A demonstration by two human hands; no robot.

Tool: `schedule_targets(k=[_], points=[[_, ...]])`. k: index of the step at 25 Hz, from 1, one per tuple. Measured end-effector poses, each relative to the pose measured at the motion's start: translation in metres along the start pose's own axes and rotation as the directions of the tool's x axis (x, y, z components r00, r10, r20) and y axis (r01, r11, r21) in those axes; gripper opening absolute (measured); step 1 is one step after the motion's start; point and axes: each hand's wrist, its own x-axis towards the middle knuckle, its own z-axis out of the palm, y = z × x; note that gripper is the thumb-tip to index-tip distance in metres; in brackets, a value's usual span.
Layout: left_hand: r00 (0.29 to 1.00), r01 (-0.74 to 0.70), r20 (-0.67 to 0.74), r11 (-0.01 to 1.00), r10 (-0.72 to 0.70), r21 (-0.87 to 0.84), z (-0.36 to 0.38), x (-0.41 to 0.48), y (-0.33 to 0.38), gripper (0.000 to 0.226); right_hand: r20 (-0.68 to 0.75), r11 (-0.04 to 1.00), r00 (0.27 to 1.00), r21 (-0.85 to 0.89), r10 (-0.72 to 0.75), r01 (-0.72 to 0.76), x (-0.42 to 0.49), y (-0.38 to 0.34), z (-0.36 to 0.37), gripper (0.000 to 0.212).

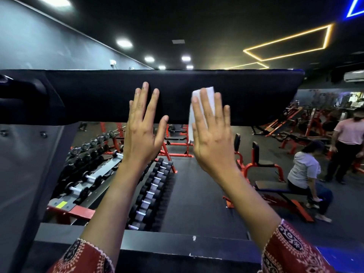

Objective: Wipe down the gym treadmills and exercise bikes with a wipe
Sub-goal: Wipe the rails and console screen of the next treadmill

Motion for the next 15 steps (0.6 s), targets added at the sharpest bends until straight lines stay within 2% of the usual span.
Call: schedule_targets(k=[2, 5, 6, 9, 12, 15], points=[[1.000, 0.007, -0.003, 1.000, -0.007, -0.003, -0.001, 0.001, -0.002, 0.056, -0.006, 0.991, 0.993, -0.067, -0.120, 0.119, 0.015, -0.007, 0.007, 0.053], [0.999, 0.032, -0.027, 0.999, -0.032, -0.012, -0.003, 0.005, -0.009, 0.057, -0.066, 0.999, 0.998, -0.050, 0.004, -0.007, 0.051, -0.016, 0.010, 0.052], [0.999, 0.026, -0.026, 1.000, -0.026, -0.012, -0.003, 0.006, -0.009, 0.057, -0.047, 0.999, 0.999, -0.040, -0.019, 0.018, 0.058, -0.020, 0.011, 0.053], [0.999, 0.034, -0.038, 0.999, -0.035, -0.014, -0.005, 0.004, -0.015, 0.057, 0.013, 0.974, 0.976, -0.049, -0.219, 0.220, 0.063, -0.034, 0.022, 0.055], [0.997, 0.065, -0.037, 0.998, -0.066, -0.006, -0.007, -0.004, -0.021, 0.057, -0.012, 0.980, 0.981, -0.055, -0.193, 0.192, 0.049, -0.031, 0.025, 0.053], [0.999, 0.043, -0.021, 0.999, -0.043, 0.007, -0.007, -0.015, -0.024, 0.057, -0.018, 0.966, 0.969, -0.082, -0.246, 0.244, 0.026, -0.019, 0.023, 0.058]])
